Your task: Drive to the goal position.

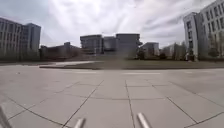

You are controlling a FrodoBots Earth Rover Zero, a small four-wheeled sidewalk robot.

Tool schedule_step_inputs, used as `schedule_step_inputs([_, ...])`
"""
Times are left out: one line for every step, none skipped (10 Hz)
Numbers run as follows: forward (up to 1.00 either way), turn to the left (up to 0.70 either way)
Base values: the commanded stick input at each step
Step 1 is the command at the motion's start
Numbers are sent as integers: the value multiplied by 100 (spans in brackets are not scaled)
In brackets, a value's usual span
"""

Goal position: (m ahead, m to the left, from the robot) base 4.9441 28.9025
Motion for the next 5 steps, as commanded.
schedule_step_inputs([0,0])
schedule_step_inputs([0,0])
schedule_step_inputs([0,0])
schedule_step_inputs([0,0])
schedule_step_inputs([0,18])
